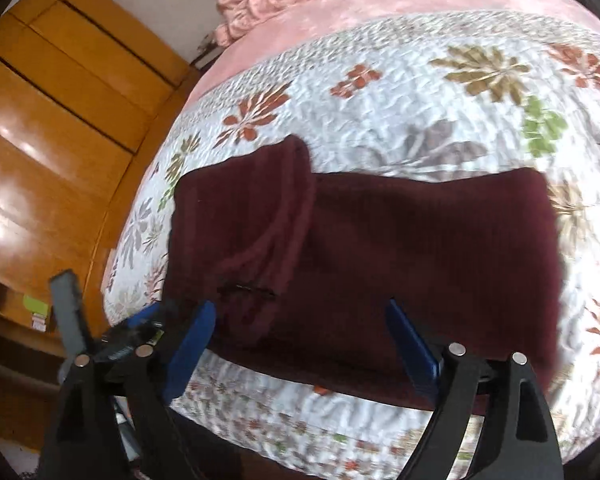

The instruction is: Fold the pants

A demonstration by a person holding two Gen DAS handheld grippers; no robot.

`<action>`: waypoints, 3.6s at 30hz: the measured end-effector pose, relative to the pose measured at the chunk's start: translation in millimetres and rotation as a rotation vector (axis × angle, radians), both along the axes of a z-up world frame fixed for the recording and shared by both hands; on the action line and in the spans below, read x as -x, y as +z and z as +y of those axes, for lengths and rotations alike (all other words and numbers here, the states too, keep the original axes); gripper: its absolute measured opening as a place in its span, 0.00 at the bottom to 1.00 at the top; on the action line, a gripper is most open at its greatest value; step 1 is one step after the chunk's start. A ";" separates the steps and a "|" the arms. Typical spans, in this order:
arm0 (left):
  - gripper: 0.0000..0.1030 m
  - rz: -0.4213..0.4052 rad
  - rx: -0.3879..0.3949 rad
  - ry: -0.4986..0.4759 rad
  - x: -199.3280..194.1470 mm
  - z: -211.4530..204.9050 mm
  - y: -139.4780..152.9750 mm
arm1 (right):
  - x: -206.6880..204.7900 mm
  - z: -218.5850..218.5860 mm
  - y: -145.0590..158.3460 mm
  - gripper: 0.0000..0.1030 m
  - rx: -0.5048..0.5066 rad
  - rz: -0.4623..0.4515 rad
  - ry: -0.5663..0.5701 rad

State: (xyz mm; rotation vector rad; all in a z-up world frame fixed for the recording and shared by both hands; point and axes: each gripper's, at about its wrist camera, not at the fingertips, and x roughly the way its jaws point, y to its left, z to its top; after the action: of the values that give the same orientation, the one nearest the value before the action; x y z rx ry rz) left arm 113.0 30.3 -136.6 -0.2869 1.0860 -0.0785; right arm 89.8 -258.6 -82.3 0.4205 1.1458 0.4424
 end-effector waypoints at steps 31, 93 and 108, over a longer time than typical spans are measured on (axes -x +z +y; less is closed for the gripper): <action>0.91 0.061 0.150 0.172 11.4 48.4 6.3 | -16.6 39.2 6.0 0.27 -0.212 0.061 0.078; 0.92 -0.012 -0.084 -0.146 -4.9 -110.6 24.2 | -79.7 -182.0 -56.6 0.08 -0.056 0.115 -0.242; 0.92 -0.068 -0.075 -0.141 2.5 -112.4 41.0 | 27.2 -171.1 -21.8 0.59 -0.075 0.093 -0.143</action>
State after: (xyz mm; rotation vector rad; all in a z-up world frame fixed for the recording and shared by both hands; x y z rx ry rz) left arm 110.5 -82.2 -95.7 -0.1390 1.0384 -0.1714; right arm 62.6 -429.7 -104.1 0.5899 1.1831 0.3438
